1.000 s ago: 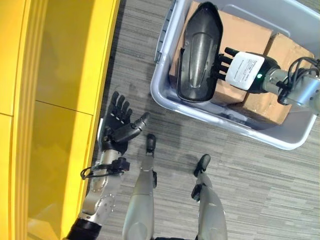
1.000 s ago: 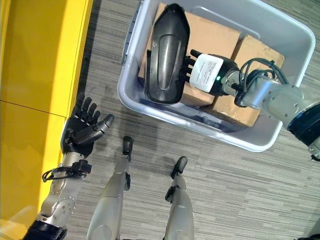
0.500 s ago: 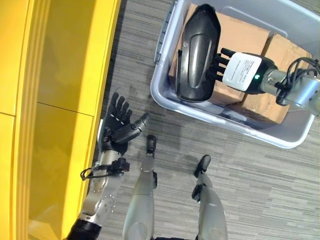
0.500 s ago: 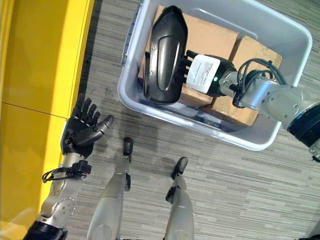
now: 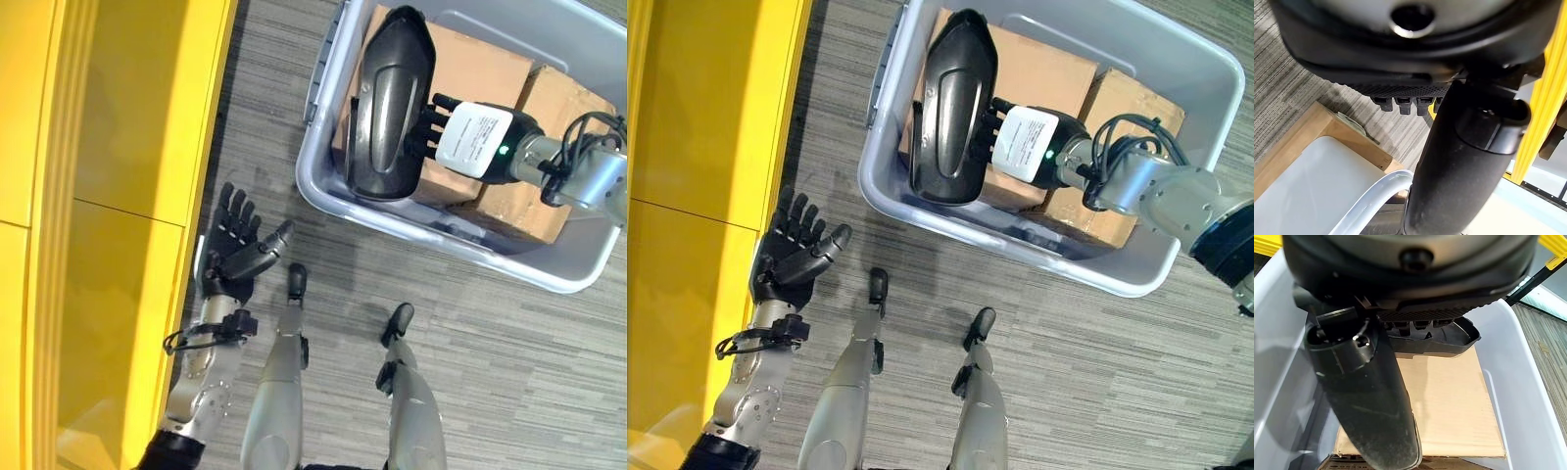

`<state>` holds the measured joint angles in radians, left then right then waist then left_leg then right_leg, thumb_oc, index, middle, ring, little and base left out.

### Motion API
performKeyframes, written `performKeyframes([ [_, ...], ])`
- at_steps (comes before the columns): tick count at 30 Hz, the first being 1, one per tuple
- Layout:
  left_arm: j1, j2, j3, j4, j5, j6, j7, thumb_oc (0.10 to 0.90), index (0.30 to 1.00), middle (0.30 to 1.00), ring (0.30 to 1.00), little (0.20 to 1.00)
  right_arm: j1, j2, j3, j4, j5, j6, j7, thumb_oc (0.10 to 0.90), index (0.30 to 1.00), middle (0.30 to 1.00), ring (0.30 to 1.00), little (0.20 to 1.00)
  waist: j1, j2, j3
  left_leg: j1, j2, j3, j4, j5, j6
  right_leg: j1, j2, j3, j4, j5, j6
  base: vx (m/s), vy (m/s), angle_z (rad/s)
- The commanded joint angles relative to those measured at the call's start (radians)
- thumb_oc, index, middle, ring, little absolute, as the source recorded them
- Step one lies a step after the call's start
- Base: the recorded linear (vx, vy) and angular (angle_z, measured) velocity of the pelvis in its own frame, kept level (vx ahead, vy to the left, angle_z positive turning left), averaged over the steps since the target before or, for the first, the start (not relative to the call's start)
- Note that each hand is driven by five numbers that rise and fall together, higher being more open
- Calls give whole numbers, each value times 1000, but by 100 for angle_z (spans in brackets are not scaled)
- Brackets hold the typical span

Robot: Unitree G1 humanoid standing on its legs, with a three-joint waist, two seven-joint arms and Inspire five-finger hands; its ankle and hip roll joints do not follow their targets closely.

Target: Move parts from the plastic box to the shelf.

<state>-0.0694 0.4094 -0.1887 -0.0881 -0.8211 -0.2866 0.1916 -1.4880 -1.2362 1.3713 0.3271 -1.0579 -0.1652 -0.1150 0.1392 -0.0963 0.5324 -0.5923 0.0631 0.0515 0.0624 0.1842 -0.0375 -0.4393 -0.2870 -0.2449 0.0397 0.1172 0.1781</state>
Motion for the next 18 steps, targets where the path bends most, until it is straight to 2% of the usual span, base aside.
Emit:
performKeyframes([
  [1, 7, 14, 31, -145, 11, -100, -3, 900, 1000, 1000, 1000, 1000, -173, -64, 29, -17, 6, 67, -45, 900, 1000, 1000, 1000, 1000, -13, 14, -12, 71, 93, -27, -14, -28, -102, 85, -57, 2, 47, -9, 34, 0, 0, 0],
  [18, 6, 27, 18, -152, 16, -110, 5, 900, 1000, 1000, 1000, 1000, -156, -16, 29, 24, 1, 72, -51, 900, 1000, 1000, 1000, 1000, -6, 38, -12, 4, 88, -38, 18, -39, -95, 17, -56, 12, 87, -25, 30, 0, 0, 0],
])
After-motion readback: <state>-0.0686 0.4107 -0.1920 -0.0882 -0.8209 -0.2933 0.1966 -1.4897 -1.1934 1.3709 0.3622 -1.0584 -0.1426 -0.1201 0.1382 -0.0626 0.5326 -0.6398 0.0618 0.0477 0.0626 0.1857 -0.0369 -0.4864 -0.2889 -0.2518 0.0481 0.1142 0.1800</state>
